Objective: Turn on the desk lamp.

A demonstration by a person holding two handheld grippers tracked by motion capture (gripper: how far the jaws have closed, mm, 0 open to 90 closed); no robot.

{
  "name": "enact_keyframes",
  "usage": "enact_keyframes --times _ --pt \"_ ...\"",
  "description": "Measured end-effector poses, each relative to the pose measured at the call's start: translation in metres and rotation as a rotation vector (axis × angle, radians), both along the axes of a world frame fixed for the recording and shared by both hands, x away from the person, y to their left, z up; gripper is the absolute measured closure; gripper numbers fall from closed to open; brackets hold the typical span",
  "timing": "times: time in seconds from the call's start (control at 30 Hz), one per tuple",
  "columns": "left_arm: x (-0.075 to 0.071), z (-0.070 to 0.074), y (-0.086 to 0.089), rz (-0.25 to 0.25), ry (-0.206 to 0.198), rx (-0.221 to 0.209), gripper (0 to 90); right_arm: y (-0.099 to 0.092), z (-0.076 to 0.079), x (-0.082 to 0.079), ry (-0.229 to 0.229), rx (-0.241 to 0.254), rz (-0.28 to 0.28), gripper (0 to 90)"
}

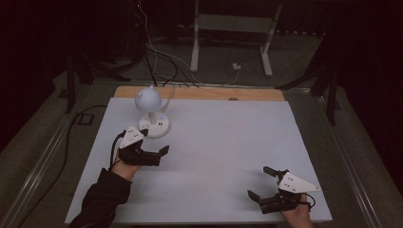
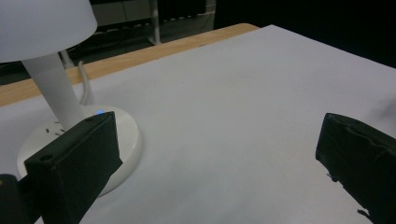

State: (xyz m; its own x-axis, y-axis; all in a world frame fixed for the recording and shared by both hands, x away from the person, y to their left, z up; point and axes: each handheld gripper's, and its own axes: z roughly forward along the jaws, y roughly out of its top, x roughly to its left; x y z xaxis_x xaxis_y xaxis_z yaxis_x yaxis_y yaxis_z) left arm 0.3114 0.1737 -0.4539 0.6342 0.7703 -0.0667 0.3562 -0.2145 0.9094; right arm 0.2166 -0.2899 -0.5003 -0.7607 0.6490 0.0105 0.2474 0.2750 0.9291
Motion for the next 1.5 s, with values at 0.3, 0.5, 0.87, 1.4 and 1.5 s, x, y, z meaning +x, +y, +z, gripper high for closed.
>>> enact_keyframes --times 0.3,0.5,0.87,1.4,1.5 --pt "0.016 -0.008 -0.003 0.064 0.031 -0.024 0.4 0.000 0.000 0.000 0.002 -0.001 0.000 0.0" --pt "0.024 -0.012 -0.001 0.107 0.031 -0.056 0.4 0.000 -0.001 0.000 0.006 0.000 -0.002 0.0" --pt "0.040 -0.016 -0.007 0.216 0.058 -0.003 0.4 -0.001 -0.001 0.001 0.012 -0.002 0.000 0.0" --pt "0.055 -0.027 -0.020 0.325 0.077 0.056 19.7 -0.001 -0.002 0.001 0.017 0.006 -0.002 0.0" --pt "0.056 -0.028 -0.020 0.344 0.072 0.069 29.4 -0.001 -0.002 0.001 0.019 0.003 0.000 0.0"
